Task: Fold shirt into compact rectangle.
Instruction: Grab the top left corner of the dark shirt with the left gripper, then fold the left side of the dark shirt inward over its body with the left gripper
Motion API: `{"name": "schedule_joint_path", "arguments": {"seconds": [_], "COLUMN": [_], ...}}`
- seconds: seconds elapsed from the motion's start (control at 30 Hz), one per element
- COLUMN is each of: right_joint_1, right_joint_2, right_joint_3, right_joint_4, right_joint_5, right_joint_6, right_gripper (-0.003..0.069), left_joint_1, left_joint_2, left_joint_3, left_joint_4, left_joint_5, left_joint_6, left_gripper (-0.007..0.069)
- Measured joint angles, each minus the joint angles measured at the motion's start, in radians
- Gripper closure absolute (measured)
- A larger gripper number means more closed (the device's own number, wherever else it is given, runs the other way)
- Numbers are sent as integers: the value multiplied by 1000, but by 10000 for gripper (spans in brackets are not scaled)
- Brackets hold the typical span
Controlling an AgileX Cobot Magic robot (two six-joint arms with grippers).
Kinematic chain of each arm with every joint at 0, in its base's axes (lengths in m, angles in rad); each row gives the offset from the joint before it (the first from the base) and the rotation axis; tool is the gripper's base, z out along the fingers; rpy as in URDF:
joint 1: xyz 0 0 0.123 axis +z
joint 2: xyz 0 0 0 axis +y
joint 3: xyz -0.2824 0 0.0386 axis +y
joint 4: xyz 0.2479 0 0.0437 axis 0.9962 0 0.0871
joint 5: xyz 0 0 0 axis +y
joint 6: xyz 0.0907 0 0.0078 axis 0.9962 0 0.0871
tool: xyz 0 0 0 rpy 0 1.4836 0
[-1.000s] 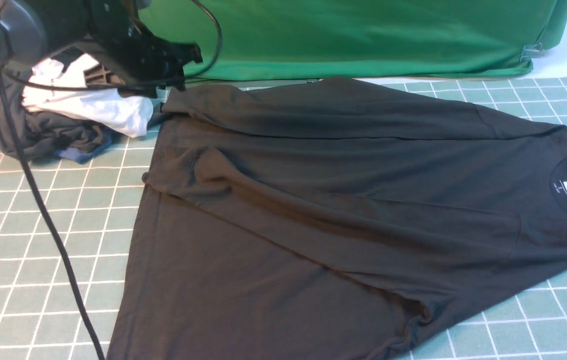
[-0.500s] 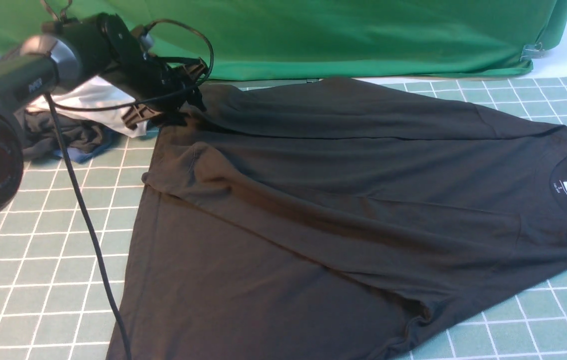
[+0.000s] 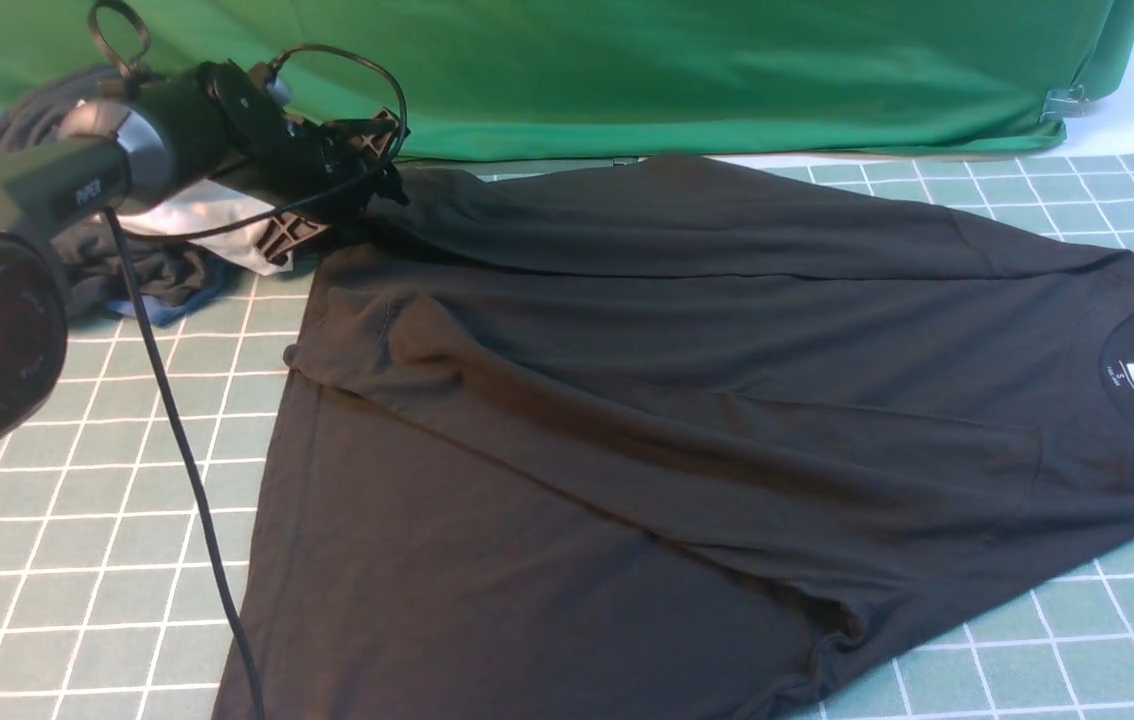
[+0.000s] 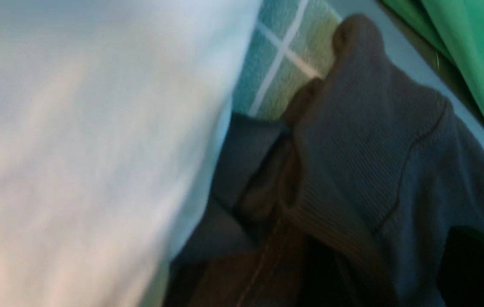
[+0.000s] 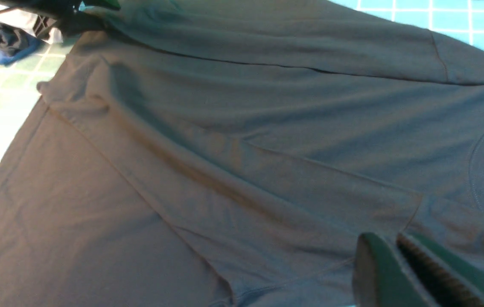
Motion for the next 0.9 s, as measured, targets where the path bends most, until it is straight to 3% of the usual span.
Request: {"name": "schedule_joint_path", "arguments": {"seconds": [0.27,0.57,0.73,0.9], "right_joint_1": [0,0,0,0], "right_joint_2": [0,0,41,114], "right_joint_3": [0,0,-37,-147], "right_joint_4": [0,-26,-176,-246], "right_joint_5": [8,-7,-9,48], "right_joint_6": [0,-17,49,77], "right_gripper": [589,589,650,655], "left_joint_1": [7,8,8,2], "left_joint_2": [-2,-123,-209,-291], "left_joint_3": [-2,-2,-2,-1], "left_joint_4": [-24,-54,-44,51], "left_joint_5": [23,136,275,430], "left_joint_6": [48,253,346,392], "left_gripper": [585,608,608,608]}}
